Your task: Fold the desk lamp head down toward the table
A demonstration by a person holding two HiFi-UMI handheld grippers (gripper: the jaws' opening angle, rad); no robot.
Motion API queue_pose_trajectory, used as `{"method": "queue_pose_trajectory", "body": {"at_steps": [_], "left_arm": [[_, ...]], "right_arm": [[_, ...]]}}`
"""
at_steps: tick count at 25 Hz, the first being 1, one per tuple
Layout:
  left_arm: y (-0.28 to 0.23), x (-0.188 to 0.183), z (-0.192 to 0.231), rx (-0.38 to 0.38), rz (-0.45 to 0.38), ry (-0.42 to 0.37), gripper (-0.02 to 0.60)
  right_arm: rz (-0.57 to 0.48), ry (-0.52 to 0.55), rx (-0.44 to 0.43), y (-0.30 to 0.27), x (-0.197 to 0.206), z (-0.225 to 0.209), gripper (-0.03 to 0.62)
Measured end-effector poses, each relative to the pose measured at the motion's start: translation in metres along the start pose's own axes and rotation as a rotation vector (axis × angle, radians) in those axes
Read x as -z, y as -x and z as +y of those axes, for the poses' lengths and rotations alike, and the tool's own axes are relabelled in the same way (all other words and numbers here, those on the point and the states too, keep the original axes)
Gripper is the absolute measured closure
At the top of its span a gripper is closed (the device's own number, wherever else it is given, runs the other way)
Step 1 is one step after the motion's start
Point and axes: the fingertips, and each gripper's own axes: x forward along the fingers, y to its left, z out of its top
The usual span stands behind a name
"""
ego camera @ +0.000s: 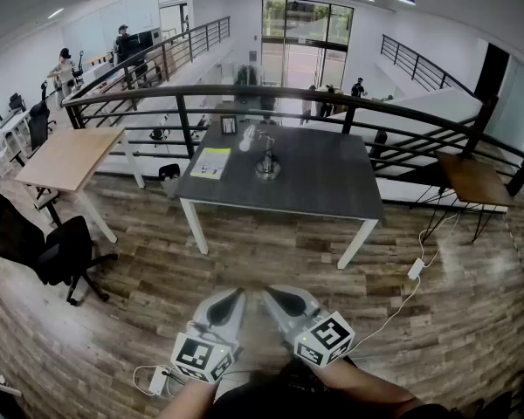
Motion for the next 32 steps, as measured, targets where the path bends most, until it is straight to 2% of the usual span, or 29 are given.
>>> {"method": "queue_pose_trajectory", "body": {"at_steps": [9, 16, 24, 32], "left_arm": [[0.002, -0.001, 0.014, -0.014, 0.005, 0.014, 0.580], [-0.017, 0.006, 0.029, -0.038, 0.028, 0.016, 0.580], [-0.073, 0.012, 0.062, -0.061, 0.047, 0.014, 0.580], [-0.162, 0.009, 0.102, -0.095, 0.022, 0.011, 0.580]], "right_arm": [[0.012, 0.014, -0.014, -0.014, 0.002, 0.004, 0.592], [0.004, -0.023, -0.033, -0.031, 0.004, -0.016, 0.591], [0.006, -0.059, -0.052, -0.067, 0.005, -0.078, 0.591], [0.013, -0.034, -0.094, -0.109, -0.006, -0.162, 0.591]]}}
